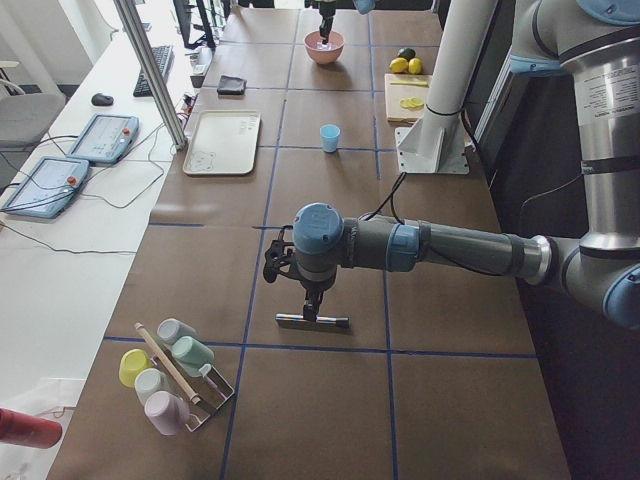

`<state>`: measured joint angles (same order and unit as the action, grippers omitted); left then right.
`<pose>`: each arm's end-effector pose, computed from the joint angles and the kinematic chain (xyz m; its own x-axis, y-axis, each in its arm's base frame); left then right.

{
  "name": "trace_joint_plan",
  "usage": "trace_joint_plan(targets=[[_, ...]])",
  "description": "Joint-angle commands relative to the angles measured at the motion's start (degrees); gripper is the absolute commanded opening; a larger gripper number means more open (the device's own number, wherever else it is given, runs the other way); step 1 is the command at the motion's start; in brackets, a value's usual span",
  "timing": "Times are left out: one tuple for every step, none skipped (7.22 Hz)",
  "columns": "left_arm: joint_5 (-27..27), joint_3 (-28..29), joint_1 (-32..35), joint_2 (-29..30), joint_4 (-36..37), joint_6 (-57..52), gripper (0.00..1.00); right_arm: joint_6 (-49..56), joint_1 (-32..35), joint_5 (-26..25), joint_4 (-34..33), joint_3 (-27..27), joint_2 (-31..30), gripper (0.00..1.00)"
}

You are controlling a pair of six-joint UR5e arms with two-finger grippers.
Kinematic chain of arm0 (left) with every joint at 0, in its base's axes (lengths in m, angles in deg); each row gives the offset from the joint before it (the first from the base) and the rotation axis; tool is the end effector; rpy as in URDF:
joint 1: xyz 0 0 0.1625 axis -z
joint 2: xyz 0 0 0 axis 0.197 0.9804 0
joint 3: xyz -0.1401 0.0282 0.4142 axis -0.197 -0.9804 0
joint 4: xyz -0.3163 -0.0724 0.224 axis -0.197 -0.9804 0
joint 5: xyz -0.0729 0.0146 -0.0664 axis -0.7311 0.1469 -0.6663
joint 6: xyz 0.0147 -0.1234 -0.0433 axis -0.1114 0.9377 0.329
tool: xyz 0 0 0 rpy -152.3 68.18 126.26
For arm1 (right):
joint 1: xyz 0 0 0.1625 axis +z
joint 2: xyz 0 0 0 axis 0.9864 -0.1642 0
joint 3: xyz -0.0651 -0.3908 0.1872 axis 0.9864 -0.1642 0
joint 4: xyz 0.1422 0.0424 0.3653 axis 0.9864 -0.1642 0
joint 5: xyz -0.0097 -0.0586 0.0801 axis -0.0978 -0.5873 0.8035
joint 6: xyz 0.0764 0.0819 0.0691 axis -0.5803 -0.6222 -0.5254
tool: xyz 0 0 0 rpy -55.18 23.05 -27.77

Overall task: Mash ice and strawberries in cup
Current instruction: 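Carry the ice cube with the right gripper over the light-blue cup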

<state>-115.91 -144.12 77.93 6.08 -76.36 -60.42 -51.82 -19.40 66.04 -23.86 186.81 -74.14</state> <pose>-0.0248 -0.3762 0.6144 0.6101 0.1600 -0.7760 -0.0657 0.9863 0.1516 -0.1625 -0.4034 0.5410 0.6001 0.2727 0.7520 -0.2523 0.9566 -0.1456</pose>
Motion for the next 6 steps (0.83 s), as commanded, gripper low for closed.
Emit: trace_joint_plan(targets=[[0.0, 0.0, 0.0, 0.0, 0.0, 0.0, 1.0, -4.3, -3.3, 0.3, -0.1, 5.2, 5.4, 0.0], [0.0, 0.1, 0.0, 0.0, 0.1, 0.0, 1.0, -8.2, -7.0, 0.2, -0.2, 5.5, 9.7, 0.0], [0.0, 0.1, 0.0, 0.0, 0.0, -0.1, 1.0, -15.1, -11.8, -0.4, -0.3, 5.4, 14.7, 0.0], [0.0, 0.1, 0.0, 0.0, 0.0, -0.4, 1.0, -22.9, -18.3, -4.3, -0.6, 4.8, 19.9, 0.0], [0.0, 0.1, 0.0, 0.1, 0.0, -0.4, 1.0, -29.7, -24.9, -10.5, -0.8, 3.5, 25.3, 0.0], [0.1, 0.1, 0.0, 0.1, -0.8, -0.2, 1.0, -34.1, -30.2, -15.3, -4.7, 1.1, 32.4, 0.0]])
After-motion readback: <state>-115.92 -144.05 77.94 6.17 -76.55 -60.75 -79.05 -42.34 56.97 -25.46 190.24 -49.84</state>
